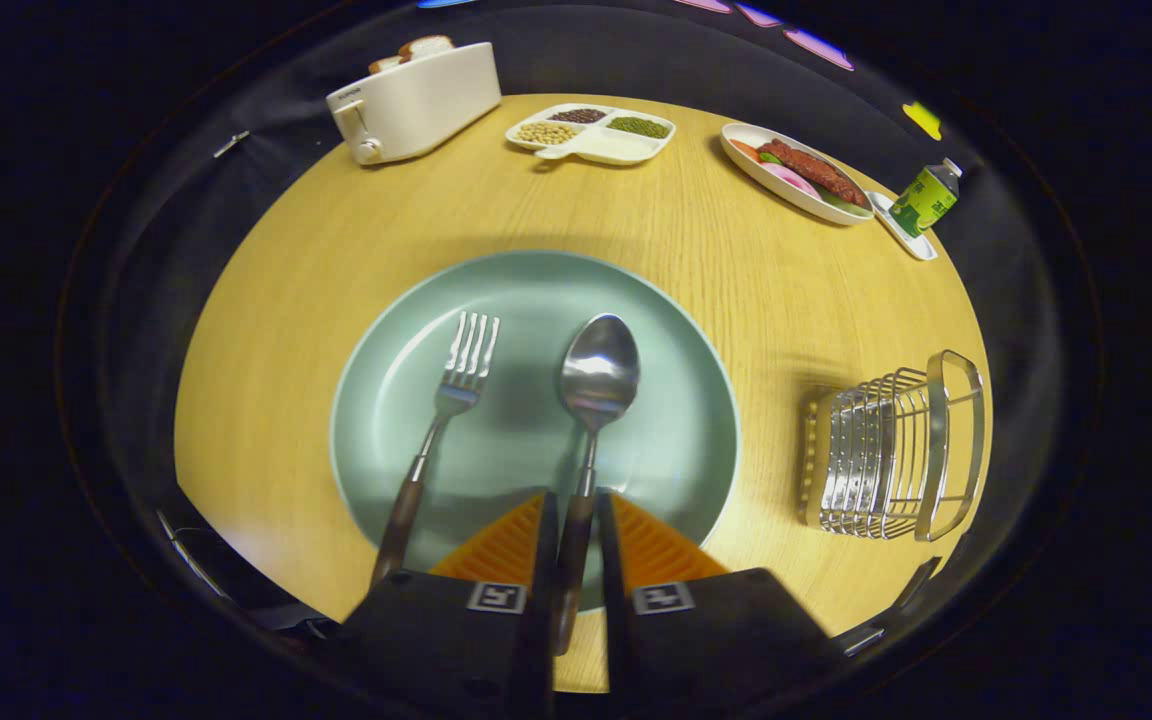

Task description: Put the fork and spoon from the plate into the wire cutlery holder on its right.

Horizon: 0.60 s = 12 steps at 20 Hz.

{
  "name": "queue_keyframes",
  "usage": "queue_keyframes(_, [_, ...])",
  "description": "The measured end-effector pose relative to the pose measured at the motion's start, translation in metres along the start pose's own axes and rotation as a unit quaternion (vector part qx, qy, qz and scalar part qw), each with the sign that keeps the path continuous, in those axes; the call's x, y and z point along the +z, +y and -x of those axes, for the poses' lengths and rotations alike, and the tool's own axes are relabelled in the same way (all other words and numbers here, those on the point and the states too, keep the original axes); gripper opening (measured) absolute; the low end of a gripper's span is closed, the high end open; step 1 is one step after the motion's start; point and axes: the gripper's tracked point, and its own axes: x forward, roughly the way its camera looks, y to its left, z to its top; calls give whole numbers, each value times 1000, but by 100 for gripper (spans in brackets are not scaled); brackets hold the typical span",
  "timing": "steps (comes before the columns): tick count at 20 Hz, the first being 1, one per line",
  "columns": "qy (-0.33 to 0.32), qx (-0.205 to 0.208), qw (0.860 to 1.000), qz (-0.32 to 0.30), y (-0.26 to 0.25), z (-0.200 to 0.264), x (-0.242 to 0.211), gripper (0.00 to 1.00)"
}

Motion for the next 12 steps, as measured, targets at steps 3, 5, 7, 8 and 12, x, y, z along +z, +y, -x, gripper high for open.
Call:
queue_keyframes(3, [6, -6, 1000, 1, -3, -6, -1, 11])
queue_keyframes(5, [4, -7, 1000, 10, -2, -4, 0, 11])
queue_keyframes(7, [1, -3, 1000, 3, -2, 2, 0, 11])
queue_keyframes(8, [-2, 2, 1000, -1, -1, 5, 1, 11])
queue_keyframes(12, [-13, 17, 1000, -2, -1, 20, 10, 9])
